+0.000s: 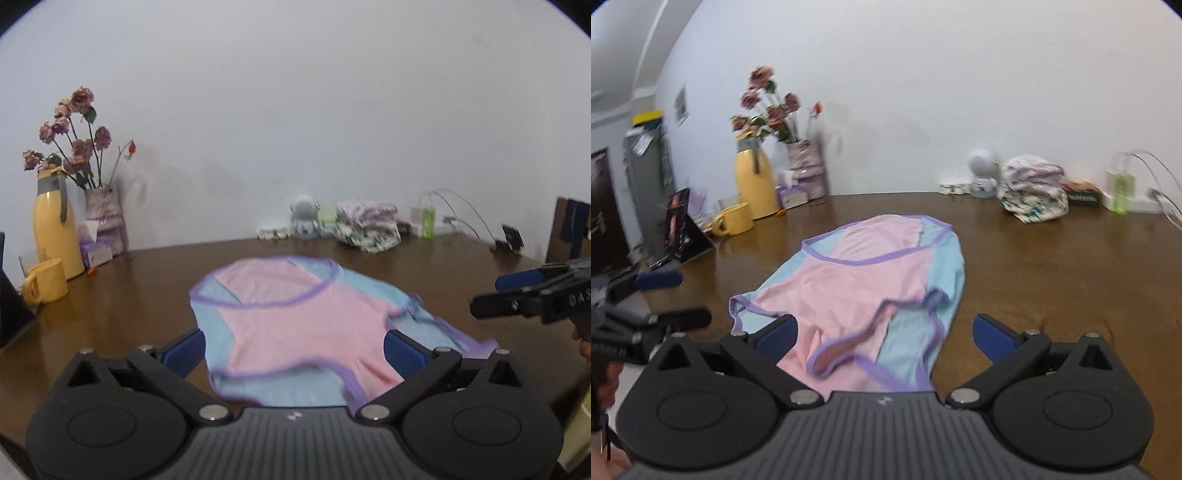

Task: Fold clothes
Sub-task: 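Open both grippers and raise them away from the garment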

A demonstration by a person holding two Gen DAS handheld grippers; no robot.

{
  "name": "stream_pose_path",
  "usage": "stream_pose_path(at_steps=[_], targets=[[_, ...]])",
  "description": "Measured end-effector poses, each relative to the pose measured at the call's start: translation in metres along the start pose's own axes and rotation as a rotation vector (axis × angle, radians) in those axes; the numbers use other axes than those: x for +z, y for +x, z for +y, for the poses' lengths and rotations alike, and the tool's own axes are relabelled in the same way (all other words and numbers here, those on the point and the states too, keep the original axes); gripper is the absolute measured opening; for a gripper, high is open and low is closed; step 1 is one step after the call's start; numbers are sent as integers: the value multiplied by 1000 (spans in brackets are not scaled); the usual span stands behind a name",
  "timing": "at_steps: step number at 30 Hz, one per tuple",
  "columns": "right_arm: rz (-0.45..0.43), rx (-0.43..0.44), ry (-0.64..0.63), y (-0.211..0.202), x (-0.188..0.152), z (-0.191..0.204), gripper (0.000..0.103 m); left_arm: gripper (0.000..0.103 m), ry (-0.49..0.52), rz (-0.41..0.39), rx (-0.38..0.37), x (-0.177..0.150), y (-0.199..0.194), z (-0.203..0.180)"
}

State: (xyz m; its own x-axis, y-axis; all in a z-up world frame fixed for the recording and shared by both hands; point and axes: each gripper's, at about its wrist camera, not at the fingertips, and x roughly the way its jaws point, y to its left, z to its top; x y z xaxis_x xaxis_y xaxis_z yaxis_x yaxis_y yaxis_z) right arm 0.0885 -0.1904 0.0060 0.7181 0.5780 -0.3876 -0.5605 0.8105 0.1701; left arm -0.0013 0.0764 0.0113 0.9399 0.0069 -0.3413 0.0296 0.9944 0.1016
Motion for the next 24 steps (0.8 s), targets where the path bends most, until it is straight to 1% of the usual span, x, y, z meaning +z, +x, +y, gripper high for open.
stream_pose_path(at_steps=[2, 5, 7, 10, 13, 16, 17, 18, 19, 21, 22, 23, 24], targets=[[8, -20, 3, -8, -8, 5, 103, 103, 34, 11, -3, -8, -12, -10], [17, -55, -6, -22, -17, 13, 103, 103, 123, -13, 9, -18, -32, -24], [12, -82, -32, -32, -21, 19, 103, 103, 148, -18, 4, -23, -42, -26], [30, -117, -58, -47, -29, 25, 103, 103, 165, 26, -6, -28, -49, -27], [50, -140, -68, -60, -37, 28, 103, 102, 177, 76, -35, -32, -49, -24], [69, -155, -79, -67, -44, 27, 103, 95, 180, 114, -58, -36, -49, -22], [77, -155, -86, -66, -45, 26, 102, 91, 178, 123, -65, -37, -49, -22], [86, -156, -93, -65, -45, 26, 101, 87, 177, 130, -72, -38, -48, -23], [96, -154, -102, -63, -45, 26, 99, 84, 183, 139, -83, -40, -47, -23], [129, -154, -134, -58, -45, 26, 88, 70, 202, 158, -105, -43, -47, -24], [145, -156, -153, -56, -45, 25, 85, 65, 216, 171, -115, -44, -46, -24], [162, -155, -168, -54, -44, 22, 78, 53, 238, 195, -127, -46, -45, -25], [179, -153, -183, -51, -42, 19, 73, 38, 251, 222, -144, -48, -42, -25]])
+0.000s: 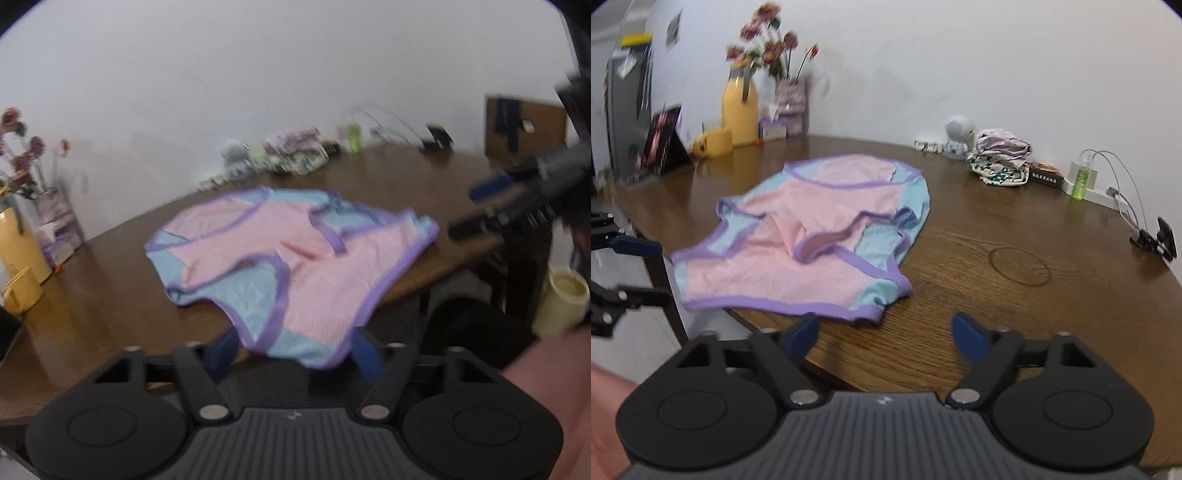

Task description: Fold clothes

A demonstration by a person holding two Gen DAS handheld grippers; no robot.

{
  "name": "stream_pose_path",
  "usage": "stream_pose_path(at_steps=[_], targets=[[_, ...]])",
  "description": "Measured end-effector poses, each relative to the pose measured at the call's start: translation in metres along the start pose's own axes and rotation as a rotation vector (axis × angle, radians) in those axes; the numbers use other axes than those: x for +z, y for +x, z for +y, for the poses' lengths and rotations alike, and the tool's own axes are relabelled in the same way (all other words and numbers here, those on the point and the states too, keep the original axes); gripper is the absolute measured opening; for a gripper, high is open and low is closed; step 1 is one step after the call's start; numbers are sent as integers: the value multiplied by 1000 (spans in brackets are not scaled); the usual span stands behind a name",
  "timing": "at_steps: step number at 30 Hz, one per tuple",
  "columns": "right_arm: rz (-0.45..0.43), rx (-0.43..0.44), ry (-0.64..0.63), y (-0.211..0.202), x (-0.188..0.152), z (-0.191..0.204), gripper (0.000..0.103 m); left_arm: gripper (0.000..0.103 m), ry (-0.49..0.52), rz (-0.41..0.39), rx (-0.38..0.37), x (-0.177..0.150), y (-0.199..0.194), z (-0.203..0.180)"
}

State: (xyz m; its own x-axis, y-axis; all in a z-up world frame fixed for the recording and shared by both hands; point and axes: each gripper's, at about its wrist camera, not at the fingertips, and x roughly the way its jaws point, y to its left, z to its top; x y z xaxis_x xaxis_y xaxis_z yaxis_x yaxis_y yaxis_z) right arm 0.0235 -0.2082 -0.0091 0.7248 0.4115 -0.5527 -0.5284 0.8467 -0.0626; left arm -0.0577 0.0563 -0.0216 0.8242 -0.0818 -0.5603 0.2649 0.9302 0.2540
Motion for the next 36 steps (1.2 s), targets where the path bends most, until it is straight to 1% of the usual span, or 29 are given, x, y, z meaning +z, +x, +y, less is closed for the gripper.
stream_pose_path(at_steps=[2, 3, 5, 7, 8, 10, 12, 14, 16, 19, 20, 22, 23, 24, 27, 31, 34, 36], targets=[[31, 11, -23, 5, 2, -6, 66, 26, 3, 49, -39, -2, 7, 1], [42, 19, -34, 8, 4, -7, 63, 26, -6, 74, -55, -3, 11, 1], [63, 35, -56, 13, 6, -8, 63, 27, -14, 90, -69, -5, 16, -2], [68, 40, -72, 17, 7, -7, 63, 30, -20, 85, -75, -5, 18, -7], [70, 43, -75, 20, 7, -7, 63, 34, -24, 84, -75, -5, 20, -9], [69, 52, -72, 24, 5, -6, 63, 36, -37, 77, -71, -3, 24, -13], [66, 58, -67, 27, 4, -5, 63, 35, -52, 76, -44, -2, 29, -17], [55, 63, -67, 29, 2, -4, 63, 35, -66, 70, 0, -2, 33, -21], [45, 72, -67, 31, 2, -4, 63, 35, -74, 62, 61, -2, 36, -27], [25, 92, -59, 33, 0, -5, 63, 34, -70, 44, 119, -4, 36, -36], [18, 99, -57, 34, 0, -5, 60, 31, -62, 40, 137, -4, 36, -39], [11, 110, -47, 35, -1, -6, 53, 20, -47, 28, 171, -3, 36, -45], [6, 111, -40, 35, -1, -7, 44, 14, -42, 19, 185, -1, 34, -47], [2, 111, -33, 35, -1, -8, 36, 10, -36, 8, 200, 0, 31, -47], [-5, 115, -5, 36, -1, -13, 24, 9, -1, -30, 242, 5, 22, -47], [-33, 119, 46, 35, -1, -19, 23, 9, 17, -54, 256, 12, 17, -43], [-46, 124, 48, 35, 0, -15, 21, 9, 3, -62, 257, 15, 17, -38], [-41, 127, 49, 38, 2, -11, 16, 10, -14, -62, 258, 16, 19, -35]])
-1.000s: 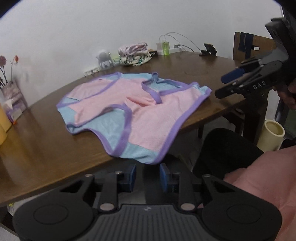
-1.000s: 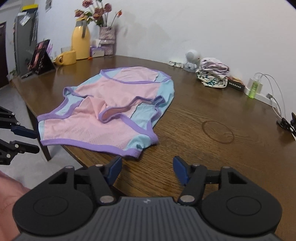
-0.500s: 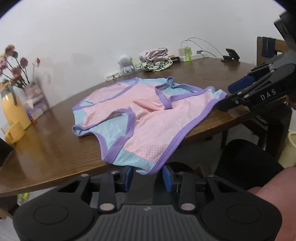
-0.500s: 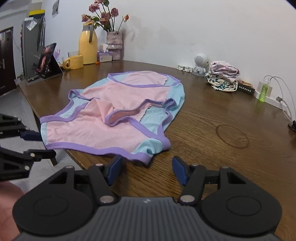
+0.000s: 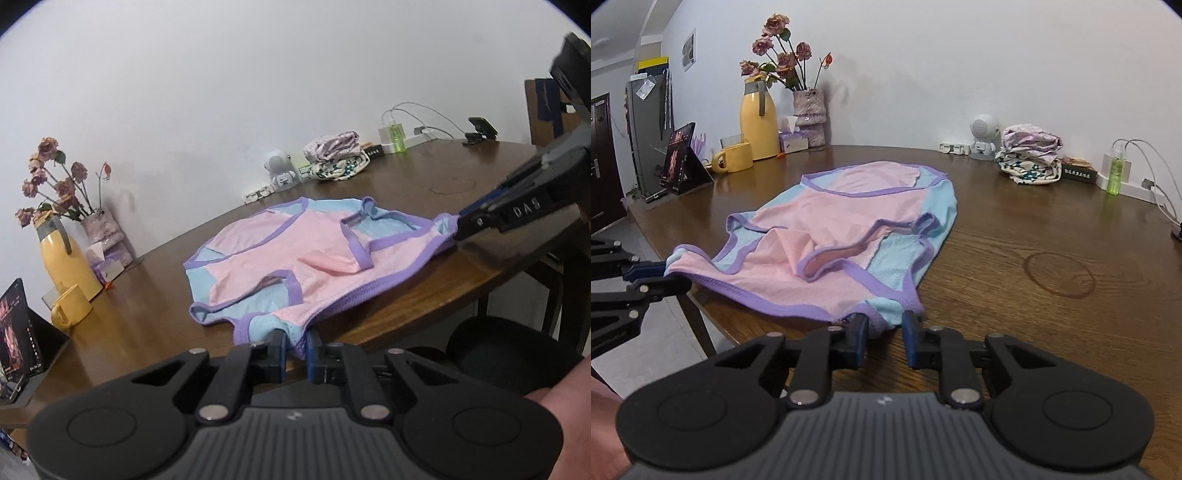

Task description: Fold clothes

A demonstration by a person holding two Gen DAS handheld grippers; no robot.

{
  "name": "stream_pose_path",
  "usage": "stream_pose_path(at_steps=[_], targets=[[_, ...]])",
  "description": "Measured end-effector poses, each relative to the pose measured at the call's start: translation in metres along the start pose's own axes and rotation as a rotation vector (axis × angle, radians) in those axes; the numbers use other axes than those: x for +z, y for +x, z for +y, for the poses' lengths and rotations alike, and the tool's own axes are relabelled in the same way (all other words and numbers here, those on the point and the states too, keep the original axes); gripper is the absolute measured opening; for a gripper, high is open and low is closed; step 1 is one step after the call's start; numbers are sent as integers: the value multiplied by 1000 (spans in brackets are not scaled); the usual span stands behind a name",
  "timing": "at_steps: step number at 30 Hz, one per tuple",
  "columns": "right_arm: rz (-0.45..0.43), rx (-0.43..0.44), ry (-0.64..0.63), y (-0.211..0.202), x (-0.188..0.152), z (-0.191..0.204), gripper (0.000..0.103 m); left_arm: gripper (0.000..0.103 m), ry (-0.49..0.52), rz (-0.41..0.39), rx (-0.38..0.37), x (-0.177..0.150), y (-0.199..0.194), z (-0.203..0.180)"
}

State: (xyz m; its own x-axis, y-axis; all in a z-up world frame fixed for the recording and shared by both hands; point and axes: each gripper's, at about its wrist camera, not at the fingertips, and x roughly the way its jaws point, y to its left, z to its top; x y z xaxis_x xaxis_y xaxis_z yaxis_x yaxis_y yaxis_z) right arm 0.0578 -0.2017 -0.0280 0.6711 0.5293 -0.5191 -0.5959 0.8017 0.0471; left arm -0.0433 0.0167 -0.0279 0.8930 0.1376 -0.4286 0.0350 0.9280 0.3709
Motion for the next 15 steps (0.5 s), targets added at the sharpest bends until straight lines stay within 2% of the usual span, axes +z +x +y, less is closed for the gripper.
stream_pose_path(at_steps=[4, 9, 15], targets=[[18, -1, -10, 5, 2, 6, 12, 11, -31, 6, 2, 2, 4, 7], [42, -1, -7, 6, 5, 10, 4, 7, -41, 13, -18, 6, 5, 11], [55, -9, -8, 3, 7, 14, 3, 6, -62, 23, -29, 8, 5, 15]])
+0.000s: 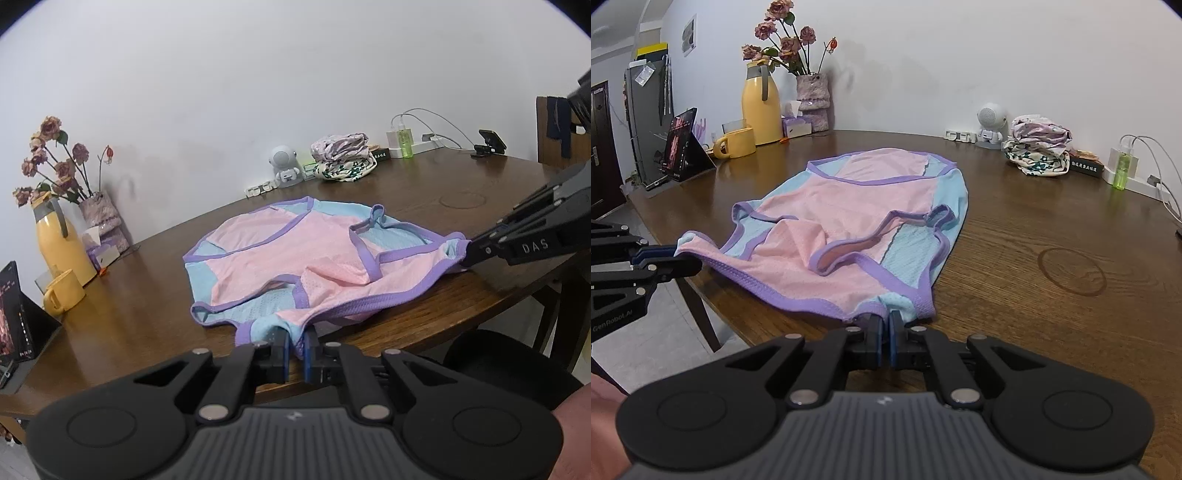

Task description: Fold clothes

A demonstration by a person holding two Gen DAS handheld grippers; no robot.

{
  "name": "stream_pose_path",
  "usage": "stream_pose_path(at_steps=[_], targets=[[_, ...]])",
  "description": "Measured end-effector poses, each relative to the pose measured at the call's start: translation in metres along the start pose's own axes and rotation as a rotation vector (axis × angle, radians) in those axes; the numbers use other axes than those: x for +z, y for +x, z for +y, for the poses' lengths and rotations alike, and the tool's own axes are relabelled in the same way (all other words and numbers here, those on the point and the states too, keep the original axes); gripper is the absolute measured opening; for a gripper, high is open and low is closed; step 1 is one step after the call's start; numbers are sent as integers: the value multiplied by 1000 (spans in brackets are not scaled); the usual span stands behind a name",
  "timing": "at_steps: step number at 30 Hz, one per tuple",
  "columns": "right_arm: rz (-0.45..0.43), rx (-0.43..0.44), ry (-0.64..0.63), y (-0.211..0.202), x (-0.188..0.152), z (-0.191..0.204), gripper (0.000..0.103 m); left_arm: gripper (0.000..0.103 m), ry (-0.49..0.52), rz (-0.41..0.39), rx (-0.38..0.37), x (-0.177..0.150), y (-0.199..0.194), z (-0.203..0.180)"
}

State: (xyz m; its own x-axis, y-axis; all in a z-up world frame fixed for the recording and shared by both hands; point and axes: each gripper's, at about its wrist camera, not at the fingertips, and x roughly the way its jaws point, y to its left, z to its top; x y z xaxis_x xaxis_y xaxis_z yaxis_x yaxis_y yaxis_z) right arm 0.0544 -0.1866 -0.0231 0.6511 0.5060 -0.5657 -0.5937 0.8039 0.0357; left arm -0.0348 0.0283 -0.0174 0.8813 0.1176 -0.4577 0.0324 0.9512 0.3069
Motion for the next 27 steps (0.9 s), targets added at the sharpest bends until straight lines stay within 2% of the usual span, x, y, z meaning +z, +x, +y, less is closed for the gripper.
stream_pose_path(at_steps=[10, 17, 23, 27], targets=[[-15, 6, 28, -15, 12, 0, 2, 5, -13, -4, -16, 13, -8, 15], [-73, 1, -13, -19, 44, 3, 2, 5, -6, -49, 7, 33, -10, 32], [-111, 3, -98, -1, 94, 4, 1, 4, 62, -105, 41, 66, 7, 51], [-148, -39, -122, 29, 148, -8, 1, 4, 68, -108, 51, 101, 52, 74]])
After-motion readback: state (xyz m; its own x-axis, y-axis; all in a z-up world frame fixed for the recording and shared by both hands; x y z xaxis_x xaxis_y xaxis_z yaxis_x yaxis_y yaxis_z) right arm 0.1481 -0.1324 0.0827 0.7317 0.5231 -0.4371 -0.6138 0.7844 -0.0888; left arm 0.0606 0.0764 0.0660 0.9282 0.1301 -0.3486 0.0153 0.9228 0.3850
